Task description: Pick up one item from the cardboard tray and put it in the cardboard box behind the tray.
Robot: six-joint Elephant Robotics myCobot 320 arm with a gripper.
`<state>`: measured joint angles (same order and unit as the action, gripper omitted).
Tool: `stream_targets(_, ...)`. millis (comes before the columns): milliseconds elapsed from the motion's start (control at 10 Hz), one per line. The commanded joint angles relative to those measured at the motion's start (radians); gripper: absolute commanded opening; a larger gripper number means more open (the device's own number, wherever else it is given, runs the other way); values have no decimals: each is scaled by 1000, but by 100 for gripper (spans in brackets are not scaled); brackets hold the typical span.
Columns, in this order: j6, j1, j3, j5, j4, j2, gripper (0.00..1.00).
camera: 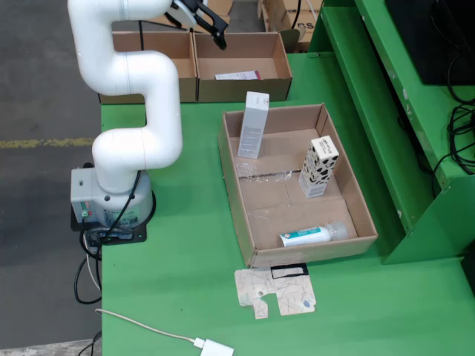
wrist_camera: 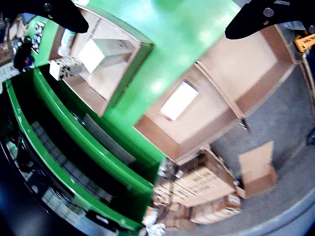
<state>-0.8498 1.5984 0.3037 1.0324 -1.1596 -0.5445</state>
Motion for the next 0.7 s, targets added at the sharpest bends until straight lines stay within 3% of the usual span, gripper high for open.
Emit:
stream_targets(0, 77, -134, 444, 9, -436, -20, 100)
stream_targets(300, 141, -241, 551, 24, -517, 0, 100)
stream_targets(400, 237, -379, 686, 62, -561, -27, 100)
stream_targets(600, 282, -439, 744, 80, -573, -44, 100)
